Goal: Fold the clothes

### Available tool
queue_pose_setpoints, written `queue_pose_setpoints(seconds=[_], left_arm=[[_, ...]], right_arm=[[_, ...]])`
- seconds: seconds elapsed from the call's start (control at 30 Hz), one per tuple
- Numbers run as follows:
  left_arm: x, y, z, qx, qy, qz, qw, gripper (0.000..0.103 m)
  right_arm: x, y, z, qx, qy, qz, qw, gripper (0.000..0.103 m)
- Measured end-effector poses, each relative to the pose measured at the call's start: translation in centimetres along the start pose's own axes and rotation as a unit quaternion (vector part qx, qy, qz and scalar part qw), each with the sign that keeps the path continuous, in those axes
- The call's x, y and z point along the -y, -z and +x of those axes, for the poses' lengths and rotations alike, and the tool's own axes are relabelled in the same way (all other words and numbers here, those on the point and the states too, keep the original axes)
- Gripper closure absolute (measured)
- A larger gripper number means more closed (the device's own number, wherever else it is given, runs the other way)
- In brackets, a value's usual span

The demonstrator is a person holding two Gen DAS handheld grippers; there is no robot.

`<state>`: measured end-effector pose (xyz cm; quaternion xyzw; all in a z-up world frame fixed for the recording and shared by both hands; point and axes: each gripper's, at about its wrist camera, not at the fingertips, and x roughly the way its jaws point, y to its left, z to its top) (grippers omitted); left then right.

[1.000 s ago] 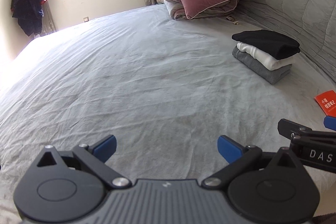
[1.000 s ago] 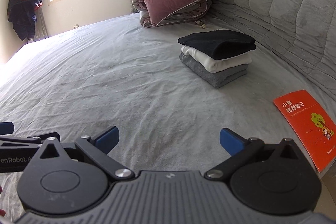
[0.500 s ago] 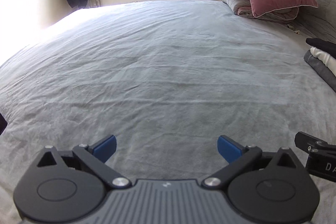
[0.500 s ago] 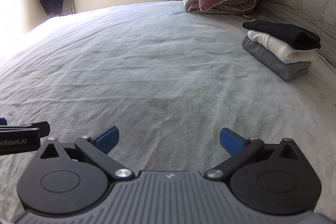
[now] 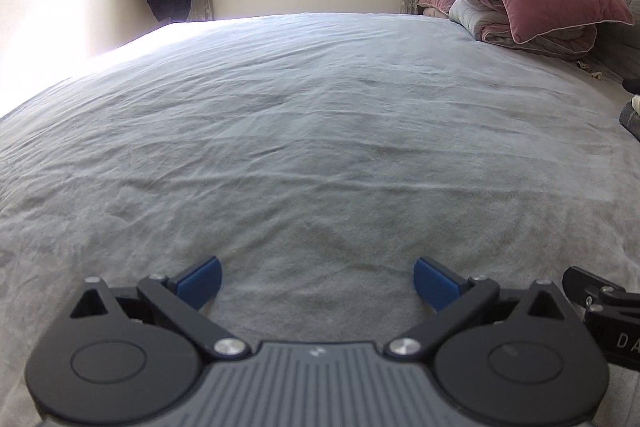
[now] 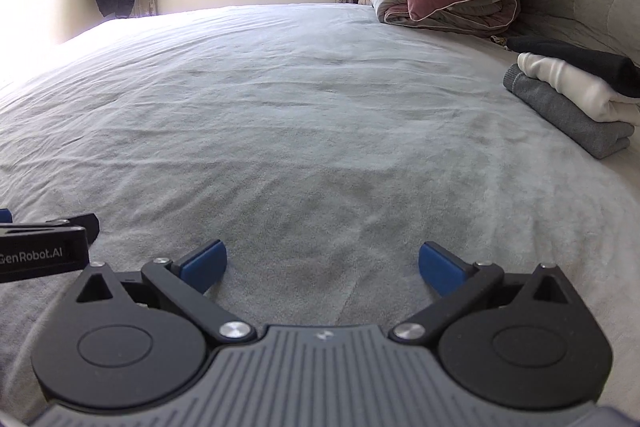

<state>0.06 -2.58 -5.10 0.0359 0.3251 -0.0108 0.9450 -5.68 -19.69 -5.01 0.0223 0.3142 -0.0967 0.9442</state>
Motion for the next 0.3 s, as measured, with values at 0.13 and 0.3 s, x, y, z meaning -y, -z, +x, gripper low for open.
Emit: queue_pose_setpoints(seconds=[0.13,0.3], left_arm=[[-0.02,0.0,0.13,0.0,0.0,0.001,1.0,0.0],[0.38,0.01,0.2,0.002,-0.007,0.008,0.9999,0.0]], right_arm=[[-0.05,0.02,0.18,0.001,0.001,-0.002,1.0,0.0],[-0.3,0.07,0.43,0.0,0.006,-0.007,1.0,0.0]])
